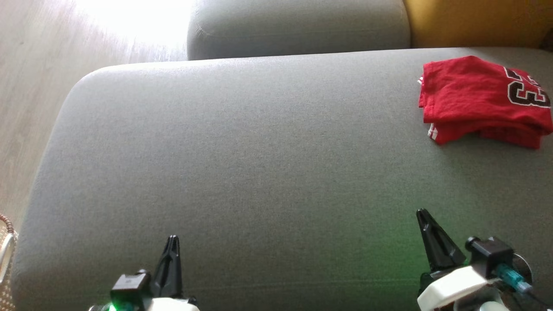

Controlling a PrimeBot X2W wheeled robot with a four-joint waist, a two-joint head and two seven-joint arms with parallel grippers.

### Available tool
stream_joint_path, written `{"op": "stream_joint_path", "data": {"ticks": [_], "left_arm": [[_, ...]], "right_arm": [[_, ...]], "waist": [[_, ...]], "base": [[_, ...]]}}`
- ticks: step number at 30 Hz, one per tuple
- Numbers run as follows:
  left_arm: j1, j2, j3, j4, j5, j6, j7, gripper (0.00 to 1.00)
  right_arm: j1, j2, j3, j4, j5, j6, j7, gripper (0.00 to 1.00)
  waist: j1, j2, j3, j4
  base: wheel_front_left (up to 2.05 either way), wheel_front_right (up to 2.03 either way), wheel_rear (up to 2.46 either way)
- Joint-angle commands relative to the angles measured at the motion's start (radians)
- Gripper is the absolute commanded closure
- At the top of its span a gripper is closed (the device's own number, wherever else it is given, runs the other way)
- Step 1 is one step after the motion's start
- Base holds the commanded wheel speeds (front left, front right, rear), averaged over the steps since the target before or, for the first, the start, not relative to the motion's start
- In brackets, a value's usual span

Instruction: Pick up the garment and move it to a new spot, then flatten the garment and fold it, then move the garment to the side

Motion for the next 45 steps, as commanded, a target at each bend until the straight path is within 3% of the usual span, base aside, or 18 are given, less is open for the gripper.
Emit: {"op": "stream_joint_path", "data": {"ticks": [1,45], "left_arm": [[-0.033,0.002,0.006,-0.033,-0.024,-0.004,0.002,1.00],[-0.132,0.025,0.100,0.034,-0.565,-0.093,0.106,1.00]], "right_arm": [[-0.035,-0.001,-0.001,-0.035,0.028,0.000,0.003,1.00],[-0.085,-0.008,-0.023,-0.014,0.583,0.000,0.125,1.00]], "waist": [[0.0001,-0.0001,0.000,0.000],[0.0001,-0.0001,0.008,-0.011]], "base": [[0.00,0.00,0.00],[0.00,0.00,0.00]]}}
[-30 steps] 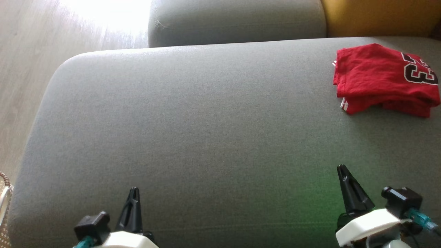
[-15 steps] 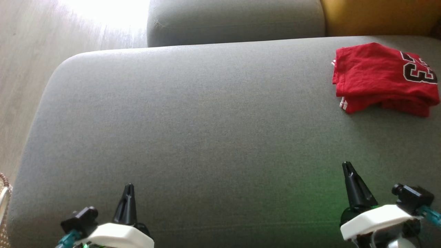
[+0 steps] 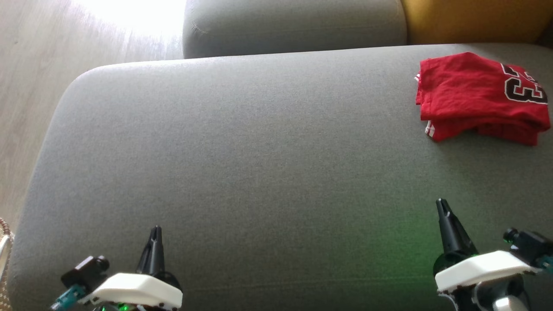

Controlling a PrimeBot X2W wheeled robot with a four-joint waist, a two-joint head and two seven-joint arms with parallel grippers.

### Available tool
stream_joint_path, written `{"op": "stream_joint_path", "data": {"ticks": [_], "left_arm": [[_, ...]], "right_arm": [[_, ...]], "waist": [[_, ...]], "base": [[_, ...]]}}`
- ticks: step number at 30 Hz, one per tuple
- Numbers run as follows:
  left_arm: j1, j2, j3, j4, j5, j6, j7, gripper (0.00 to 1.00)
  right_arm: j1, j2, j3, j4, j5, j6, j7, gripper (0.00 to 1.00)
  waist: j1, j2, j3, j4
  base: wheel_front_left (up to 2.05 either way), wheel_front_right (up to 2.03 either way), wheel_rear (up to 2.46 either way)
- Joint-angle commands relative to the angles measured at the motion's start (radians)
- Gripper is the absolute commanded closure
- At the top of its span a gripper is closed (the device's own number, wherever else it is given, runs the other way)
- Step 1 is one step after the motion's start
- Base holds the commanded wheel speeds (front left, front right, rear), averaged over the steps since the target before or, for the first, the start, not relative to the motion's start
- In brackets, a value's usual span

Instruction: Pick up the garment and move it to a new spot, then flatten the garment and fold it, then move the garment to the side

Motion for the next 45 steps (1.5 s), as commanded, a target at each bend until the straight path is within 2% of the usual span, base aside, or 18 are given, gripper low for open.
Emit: {"op": "stream_joint_path", "data": {"ticks": [1,45], "left_arm": [[-0.060,0.016,0.032,-0.027,-0.036,-0.014,0.008,1.00],[-0.154,0.020,0.151,0.032,-0.553,-0.100,0.131,1.00]], "right_arm": [[-0.060,-0.008,0.003,-0.026,0.040,0.000,0.010,1.00],[-0.110,-0.008,-0.028,-0.006,0.587,0.000,0.138,1.00]], "waist": [[0.0000,0.0000,0.000,0.000],[0.0000,0.0000,0.008,-0.011]], "base": [[0.00,0.00,0.00],[0.00,0.00,0.00]]}}
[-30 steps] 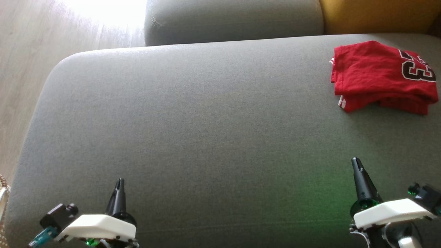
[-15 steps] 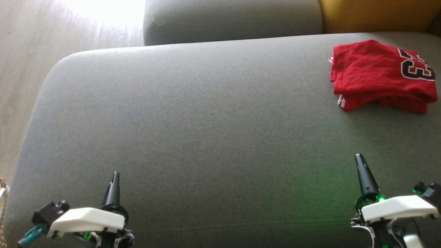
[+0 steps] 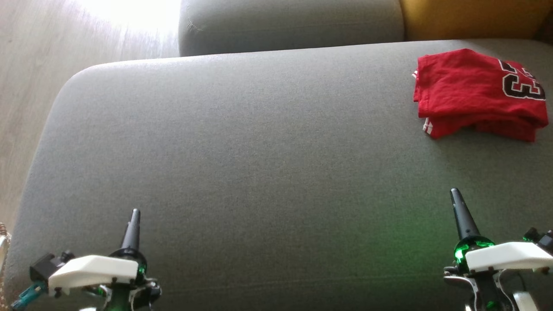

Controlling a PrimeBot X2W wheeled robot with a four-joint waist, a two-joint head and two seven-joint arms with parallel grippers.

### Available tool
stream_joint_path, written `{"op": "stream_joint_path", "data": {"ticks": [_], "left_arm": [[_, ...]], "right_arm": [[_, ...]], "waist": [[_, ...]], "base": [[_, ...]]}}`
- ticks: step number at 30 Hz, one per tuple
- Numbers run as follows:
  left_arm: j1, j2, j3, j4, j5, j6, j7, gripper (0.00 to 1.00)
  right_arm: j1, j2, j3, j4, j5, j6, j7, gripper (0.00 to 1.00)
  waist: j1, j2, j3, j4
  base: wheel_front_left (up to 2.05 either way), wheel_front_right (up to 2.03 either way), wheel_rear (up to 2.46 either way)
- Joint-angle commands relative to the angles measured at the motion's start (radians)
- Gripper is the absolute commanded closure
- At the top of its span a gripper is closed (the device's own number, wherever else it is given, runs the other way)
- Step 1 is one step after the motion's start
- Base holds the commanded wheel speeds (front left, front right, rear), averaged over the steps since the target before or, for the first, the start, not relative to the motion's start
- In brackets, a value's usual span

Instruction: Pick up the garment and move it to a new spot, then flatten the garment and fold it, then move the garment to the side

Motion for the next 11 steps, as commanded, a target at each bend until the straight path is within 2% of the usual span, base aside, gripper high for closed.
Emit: {"op": "stream_joint_path", "data": {"ticks": [1,11], "left_arm": [[-0.058,0.018,0.035,-0.027,-0.027,-0.012,0.007,1.00],[-0.080,0.017,0.065,-0.014,-0.143,-0.032,0.037,1.00]], "right_arm": [[-0.056,-0.008,0.012,-0.031,0.030,0.000,0.008,1.00],[-0.067,-0.007,0.004,-0.026,0.154,0.000,0.038,1.00]], "waist": [[0.0000,0.0000,0.000,0.000],[0.0000,0.0000,0.002,-0.003]], "base": [[0.00,0.00,0.00],[0.00,0.00,0.00]]}}
